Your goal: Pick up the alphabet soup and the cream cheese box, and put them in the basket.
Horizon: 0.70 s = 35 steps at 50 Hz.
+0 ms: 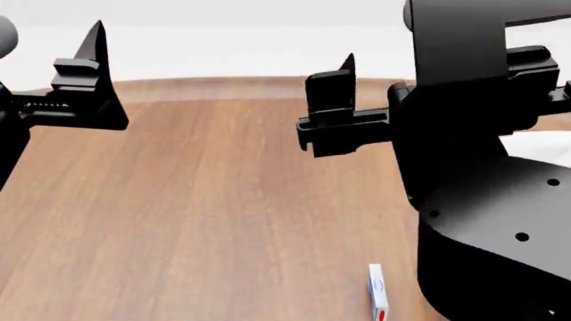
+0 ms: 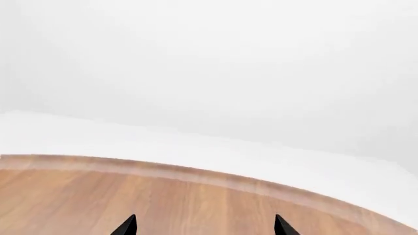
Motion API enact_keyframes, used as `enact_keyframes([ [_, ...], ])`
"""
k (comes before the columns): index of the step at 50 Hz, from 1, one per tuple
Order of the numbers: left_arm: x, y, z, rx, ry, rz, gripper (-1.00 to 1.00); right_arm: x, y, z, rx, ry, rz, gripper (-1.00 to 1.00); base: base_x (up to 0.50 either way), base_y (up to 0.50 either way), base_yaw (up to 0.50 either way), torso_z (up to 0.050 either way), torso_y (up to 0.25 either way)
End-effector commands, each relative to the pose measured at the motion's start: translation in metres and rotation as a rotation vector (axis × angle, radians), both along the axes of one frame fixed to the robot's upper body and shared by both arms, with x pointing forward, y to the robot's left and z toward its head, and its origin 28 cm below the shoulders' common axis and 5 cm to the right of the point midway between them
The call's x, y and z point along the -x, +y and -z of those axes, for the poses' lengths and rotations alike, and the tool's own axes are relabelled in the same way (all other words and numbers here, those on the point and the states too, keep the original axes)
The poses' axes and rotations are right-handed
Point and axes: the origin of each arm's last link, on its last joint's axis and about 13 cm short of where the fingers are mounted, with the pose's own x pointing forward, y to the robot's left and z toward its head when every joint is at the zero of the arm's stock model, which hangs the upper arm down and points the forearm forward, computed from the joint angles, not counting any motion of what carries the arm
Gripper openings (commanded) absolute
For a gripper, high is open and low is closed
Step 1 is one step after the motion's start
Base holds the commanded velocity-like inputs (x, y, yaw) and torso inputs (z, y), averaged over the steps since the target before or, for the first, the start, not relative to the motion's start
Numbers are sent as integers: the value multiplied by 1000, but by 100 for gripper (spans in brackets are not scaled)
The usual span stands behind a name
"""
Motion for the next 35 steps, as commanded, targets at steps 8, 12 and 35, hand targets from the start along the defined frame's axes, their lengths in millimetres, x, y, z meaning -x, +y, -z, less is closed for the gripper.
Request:
enact_keyframes([
  [8,-7,2,5,-6,17,-13,100,14,-16,12,-75,329,8,100,0,0,0,0,0],
  [12,-8,3,6,-10,19,-15,100,23,-22,11,-56,407,48,100,0,0,0,0,0],
  [35,-12,4,9,-20,33,-22,100,37,-27,35,-72,656,36,100,0,0,0,0,0],
])
